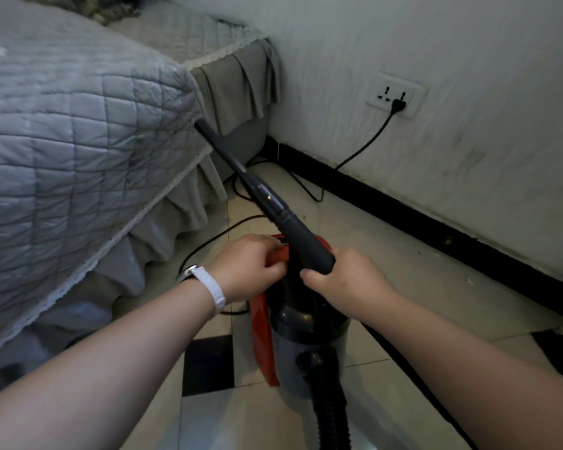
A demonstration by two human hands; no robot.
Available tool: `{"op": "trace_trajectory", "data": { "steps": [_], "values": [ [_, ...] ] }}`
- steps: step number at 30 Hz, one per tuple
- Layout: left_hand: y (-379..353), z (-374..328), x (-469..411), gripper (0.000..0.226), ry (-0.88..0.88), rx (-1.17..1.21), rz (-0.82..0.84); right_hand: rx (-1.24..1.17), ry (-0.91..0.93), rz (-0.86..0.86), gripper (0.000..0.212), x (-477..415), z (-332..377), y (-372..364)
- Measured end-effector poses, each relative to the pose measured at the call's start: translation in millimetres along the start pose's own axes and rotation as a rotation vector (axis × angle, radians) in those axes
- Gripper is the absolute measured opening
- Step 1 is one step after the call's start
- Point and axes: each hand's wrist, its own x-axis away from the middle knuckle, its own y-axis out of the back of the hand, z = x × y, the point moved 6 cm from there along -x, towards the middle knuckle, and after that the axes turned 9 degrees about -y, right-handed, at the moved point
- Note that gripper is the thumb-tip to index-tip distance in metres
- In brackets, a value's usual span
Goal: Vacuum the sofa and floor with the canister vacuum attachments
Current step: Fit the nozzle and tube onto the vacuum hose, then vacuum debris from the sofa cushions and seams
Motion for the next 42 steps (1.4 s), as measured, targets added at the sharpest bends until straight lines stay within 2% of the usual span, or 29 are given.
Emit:
{"op": "trace_trajectory", "data": {
  "steps": [2,4,6,8,12,14,17,20,23,26,29,32,35,40,42],
  "values": [
    [16,-13,14,0.027,0.055,0.193,-0.121,0.042,0.018,0.01,0.037,9,-3,1],
    [27,-34,28,0.013,0.088,0.468,-0.168,0.059,0.043,0.016,0.034,18,-8,6],
    [30,-61,36,0.014,0.111,0.737,-0.176,0.073,0.068,0.007,0.032,25,-11,17],
    [27,-82,38,0.027,0.195,0.909,-0.248,0.094,0.094,0.015,0.028,34,-10,28],
    [25,-116,39,0.039,0.479,1.016,-0.529,0.147,0.152,0.005,0.024,58,1,49],
    [35,-138,45,0.042,0.578,1.078,-0.606,0.164,0.152,0.046,0.026,74,6,60],
    [60,-176,56,0.028,0.681,1.162,-0.625,0.078,0.166,0.171,0.029,104,12,88],
    [98,-215,61,0.012,0.748,1.24,-0.668,-0.154,0.151,0.33,0.032,132,20,126],
    [146,-244,63,0.011,0.81,1.237,-0.724,-0.321,0.024,0.545,0.013,160,13,155],
    [197,-261,69,0.007,0.857,1.297,-0.804,-0.285,-0.103,0.708,0.011,192,0,184],
    [243,-269,76,0.004,0.882,1.383,-0.827,-0.218,-0.142,0.803,0.014,220,6,218],
    [285,-275,81,0.005,0.897,1.421,-0.831,-0.159,-0.129,0.789,0.015,239,32,245],
    [316,-274,88,0.007,0.96,1.4,-0.851,-0.103,-0.144,0.671,0.015,253,59,263],
    [351,-257,91,0.032,1.011,1.386,-0.842,0.056,-0.17,0.527,0.018,272,105,293],
    [364,-251,89,0.032,1.027,1.39,-0.832,0.135,-0.175,0.476,0.017,277,126,307]
  ]
}}
